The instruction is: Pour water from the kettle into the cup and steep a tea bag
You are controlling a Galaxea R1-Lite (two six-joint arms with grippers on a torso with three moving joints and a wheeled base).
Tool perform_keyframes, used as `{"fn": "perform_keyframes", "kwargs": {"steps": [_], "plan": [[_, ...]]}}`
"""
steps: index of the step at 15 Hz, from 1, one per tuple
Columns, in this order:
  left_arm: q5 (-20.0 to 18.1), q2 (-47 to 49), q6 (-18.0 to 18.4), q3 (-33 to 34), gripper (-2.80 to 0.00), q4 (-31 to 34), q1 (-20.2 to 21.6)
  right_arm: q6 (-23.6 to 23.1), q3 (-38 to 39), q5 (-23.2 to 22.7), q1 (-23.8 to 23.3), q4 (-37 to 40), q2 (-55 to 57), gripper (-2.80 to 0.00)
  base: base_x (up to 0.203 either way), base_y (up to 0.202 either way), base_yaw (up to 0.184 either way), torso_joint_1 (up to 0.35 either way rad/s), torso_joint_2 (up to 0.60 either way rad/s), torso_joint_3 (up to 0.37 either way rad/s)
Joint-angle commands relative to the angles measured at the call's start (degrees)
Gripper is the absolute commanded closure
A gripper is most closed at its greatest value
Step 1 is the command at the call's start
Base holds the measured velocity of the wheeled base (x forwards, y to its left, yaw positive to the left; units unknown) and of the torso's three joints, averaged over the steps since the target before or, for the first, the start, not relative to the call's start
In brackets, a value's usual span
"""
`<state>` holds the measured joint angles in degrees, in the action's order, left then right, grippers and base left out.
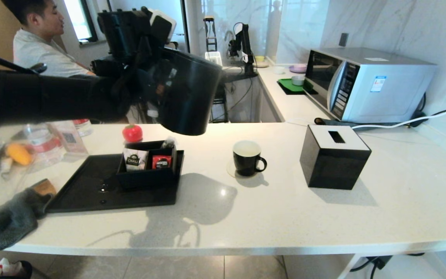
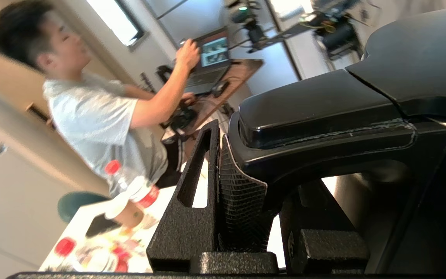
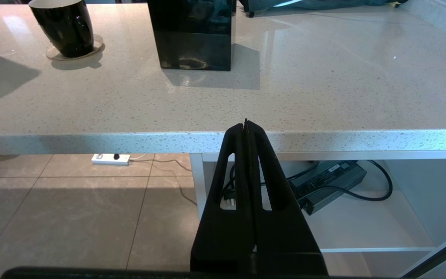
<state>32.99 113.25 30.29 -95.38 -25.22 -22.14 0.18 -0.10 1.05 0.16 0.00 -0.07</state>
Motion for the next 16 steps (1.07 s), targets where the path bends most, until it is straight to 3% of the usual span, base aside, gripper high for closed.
{"fn": "perform_keyframes", "kwargs": {"steps": [1, 6, 10, 12, 16], "plan": [[0.19, -4.86, -1.01, 2.9, 0.0, -0.15, 3.06, -0.01, 0.01, 0.01, 0.02, 0.0, 0.07, 0.0, 0.0, 0.0, 0.0, 0.0, 0.0, 0.0], [-1.07, -13.37, -5.3, 15.45, 0.0, -6.25, 13.52, -0.01, 0.01, 0.01, 0.02, 0.0, 0.07, 0.0, 0.0, 0.0, 0.0, 0.0, 0.0, 0.0], [-7.58, -18.38, -7.08, 28.22, 0.0, -15.1, 22.67, -0.01, 0.01, 0.01, 0.02, 0.0, 0.07, 0.0, 0.0, 0.0, 0.0, 0.0, 0.0, 0.0], [-9.92, -19.74, -9.8, 33.9, 0.0, -19.53, 26.52, -0.01, 0.01, 0.01, 0.02, 0.0, 0.07, 0.0, 0.0, 0.0, 0.0, 0.0, 0.0, 0.0], [-10.88, -21.02, -15.4, 40.37, 0.0, -25.98, 32.25, -0.01, 0.01, 0.01, 0.02, 0.0, 0.07, 0.0, 0.0, 0.0, 0.0, 0.0, 0.0, 0.0]]}}
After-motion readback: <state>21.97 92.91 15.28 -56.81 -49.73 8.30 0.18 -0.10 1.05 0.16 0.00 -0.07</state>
